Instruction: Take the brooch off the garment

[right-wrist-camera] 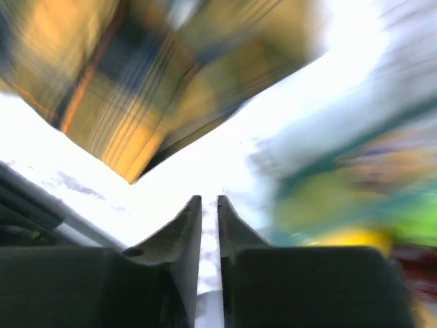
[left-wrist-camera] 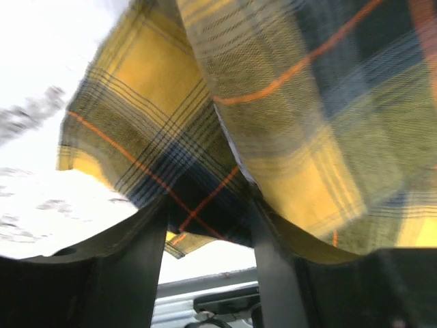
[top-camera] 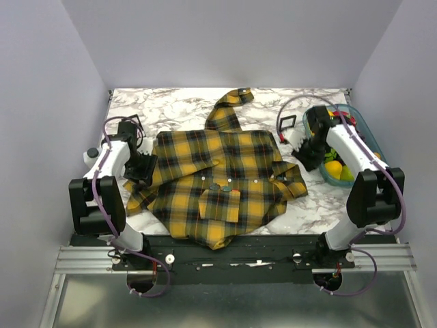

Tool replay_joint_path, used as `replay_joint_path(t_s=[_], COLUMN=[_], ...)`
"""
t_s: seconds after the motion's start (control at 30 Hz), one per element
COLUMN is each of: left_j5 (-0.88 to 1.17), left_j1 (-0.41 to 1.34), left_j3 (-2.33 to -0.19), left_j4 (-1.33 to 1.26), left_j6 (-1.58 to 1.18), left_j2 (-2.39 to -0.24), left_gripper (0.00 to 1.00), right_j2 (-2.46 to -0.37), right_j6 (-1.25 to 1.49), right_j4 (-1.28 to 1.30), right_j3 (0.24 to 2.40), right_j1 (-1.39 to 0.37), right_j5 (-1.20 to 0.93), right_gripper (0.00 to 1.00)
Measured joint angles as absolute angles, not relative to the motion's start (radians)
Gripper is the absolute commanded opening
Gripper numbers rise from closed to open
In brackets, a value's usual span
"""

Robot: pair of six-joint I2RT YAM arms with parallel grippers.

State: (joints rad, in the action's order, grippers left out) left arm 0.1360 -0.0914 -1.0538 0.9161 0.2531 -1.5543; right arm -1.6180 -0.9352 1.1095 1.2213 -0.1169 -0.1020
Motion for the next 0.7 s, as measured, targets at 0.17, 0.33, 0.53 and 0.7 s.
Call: replay_joint_path(t_s=[0.17, 0.33, 0.53, 0.7], left_j5=[0.152, 0.144, 0.140, 0.142], left_j1=[-0.091, -0.096, -0.113, -0.117], left_j3=[-1.204, -1.357, -1.406, -1.402], left_j4=[0.905, 0.868, 0.864, 0.865], left_j6=[0.257, 0.254, 0.210, 0.184], left_j2=[-1.559, -1.607, -1.649, -1.647], left_gripper=[0.66, 0.69, 0.70, 0.69], right_j2=[-1.745, -1.989, -2.260, -2.351], right_j6=[-0.930, -0.957, -1.005, -1.040], right_j4=[1.063, 1.002, 0.986, 0.989], right_j3=[1.628, 1.907, 2.134, 2.235], right_j1=[-0.144, -0.182, -0.233, -0.271], right_j5=[-0.223, -0.259, -0.277, -0.276], right_gripper=[0.53, 0.54, 0.57, 0.56])
